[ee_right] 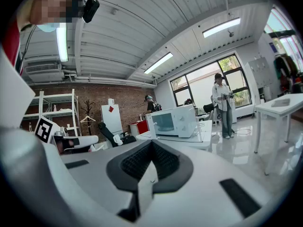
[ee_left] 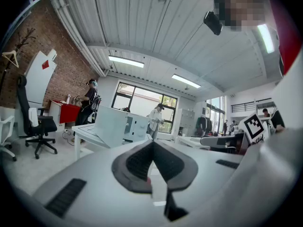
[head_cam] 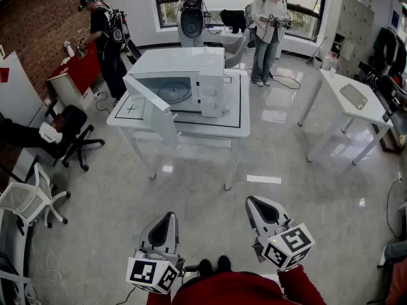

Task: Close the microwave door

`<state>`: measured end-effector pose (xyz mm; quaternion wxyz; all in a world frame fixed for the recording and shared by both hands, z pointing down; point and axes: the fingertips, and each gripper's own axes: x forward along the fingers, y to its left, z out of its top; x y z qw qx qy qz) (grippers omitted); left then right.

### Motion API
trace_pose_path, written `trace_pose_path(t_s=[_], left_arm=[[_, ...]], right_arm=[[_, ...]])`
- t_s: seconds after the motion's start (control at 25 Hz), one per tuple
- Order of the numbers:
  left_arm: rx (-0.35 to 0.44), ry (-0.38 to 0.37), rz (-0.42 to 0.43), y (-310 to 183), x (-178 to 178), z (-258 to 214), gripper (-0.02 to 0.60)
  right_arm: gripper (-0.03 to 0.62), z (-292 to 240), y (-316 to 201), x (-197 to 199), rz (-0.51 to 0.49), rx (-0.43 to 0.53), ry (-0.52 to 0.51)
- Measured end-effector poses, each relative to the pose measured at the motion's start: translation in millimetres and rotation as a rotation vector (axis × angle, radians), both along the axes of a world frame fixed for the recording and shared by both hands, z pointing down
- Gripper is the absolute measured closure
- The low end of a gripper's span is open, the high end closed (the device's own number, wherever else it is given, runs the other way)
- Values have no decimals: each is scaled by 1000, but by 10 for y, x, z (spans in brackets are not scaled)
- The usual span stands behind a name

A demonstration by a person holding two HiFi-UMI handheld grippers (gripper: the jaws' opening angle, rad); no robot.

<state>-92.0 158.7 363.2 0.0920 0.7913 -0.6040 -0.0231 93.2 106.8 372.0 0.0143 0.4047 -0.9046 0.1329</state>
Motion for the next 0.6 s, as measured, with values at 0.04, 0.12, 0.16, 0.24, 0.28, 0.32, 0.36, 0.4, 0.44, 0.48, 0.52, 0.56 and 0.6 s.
trace_pose_path(t_s=[0.04, 0.12, 0.16, 0.24, 0.28, 0.32, 0.36, 0.4, 0.44, 0.48, 0.52, 0.56, 0.6], left_arm=[[-2, 2, 0, 7, -15, 4, 572], [-3, 5, 1, 16, -35, 7, 572], [-2, 5, 2, 16, -38, 3, 572], [4, 2, 4, 10, -30, -13, 572], [6, 0, 4, 7, -25, -19, 572], [8, -2, 4, 3, -23, -22, 572], [9, -2, 3, -1, -26, -22, 572], [9, -2, 3, -5, -30, -21, 572], [9, -2, 2, -9, -34, -19, 572], [9, -1, 1, -12, -35, -16, 572], [9, -1, 2, -13, -32, -11, 572], [9, 0, 3, -14, -27, -1, 572], [7, 0, 5, -15, -21, 11, 572]], right_arm=[[582, -5, 4, -11, -1, 3, -1], [582, -24, 8, -29, -4, 12, 1], [582, -38, 6, -31, -5, 20, 3], [582, -58, -4, -18, -2, 31, 1], [582, -60, -10, -8, 1, 33, 0], [582, -58, -16, 0, 4, 33, -1], [582, -53, -22, 5, 6, 33, -2], [582, -46, -28, 7, 9, 31, -4], [582, -40, -35, 9, 10, 29, -6], [582, -37, -40, 12, 10, 29, -6], [582, -36, -44, 15, 9, 32, -5], [582, -35, -45, 19, 7, 36, -1], [582, -32, -46, 25, 6, 39, 2]])
